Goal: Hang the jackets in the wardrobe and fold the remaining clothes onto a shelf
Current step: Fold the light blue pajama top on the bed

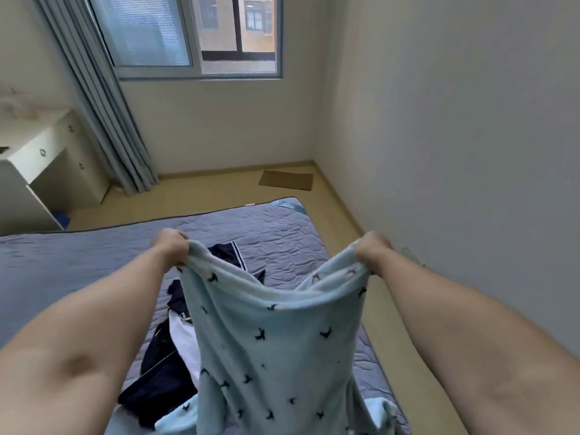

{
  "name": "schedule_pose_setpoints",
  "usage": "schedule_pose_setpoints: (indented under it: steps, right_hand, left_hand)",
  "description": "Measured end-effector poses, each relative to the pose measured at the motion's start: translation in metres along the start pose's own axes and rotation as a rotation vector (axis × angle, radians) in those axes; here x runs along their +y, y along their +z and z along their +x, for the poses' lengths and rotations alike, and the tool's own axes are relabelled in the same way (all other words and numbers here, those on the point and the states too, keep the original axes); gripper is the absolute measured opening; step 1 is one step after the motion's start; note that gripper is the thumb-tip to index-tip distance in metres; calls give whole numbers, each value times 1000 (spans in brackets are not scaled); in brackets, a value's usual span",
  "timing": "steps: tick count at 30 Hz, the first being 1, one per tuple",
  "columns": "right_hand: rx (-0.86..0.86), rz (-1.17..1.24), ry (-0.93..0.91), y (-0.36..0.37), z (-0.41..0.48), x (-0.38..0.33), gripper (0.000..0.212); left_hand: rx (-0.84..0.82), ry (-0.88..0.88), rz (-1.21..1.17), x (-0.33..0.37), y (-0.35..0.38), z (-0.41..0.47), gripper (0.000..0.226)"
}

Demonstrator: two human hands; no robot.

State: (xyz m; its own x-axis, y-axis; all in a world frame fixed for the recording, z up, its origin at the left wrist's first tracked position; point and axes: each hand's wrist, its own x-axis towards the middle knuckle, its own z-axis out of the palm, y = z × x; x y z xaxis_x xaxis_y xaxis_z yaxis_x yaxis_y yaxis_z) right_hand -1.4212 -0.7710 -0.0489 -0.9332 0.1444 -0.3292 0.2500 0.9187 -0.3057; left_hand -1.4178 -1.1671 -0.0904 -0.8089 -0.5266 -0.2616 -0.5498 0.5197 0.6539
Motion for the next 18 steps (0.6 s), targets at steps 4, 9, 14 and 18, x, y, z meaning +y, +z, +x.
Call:
schedule_pose_setpoints:
  steps: [4,9,14,18]
  right_hand:
    - [527,585,113,-74,47,-9,33]
    - [854,985,-6,-143,46,-37,11]
    - [885,905,89,-145,33,-36,14]
    - [774,868,198,-91,31,-20,18]
  left_hand:
    - [314,69,-555,69,-60,23,37]
    - [404,458,-597,129,-130,-2,29]
    - [465,382,-662,130,-139,-11,35]
    - [313,307,-499,77,-109,7,39]
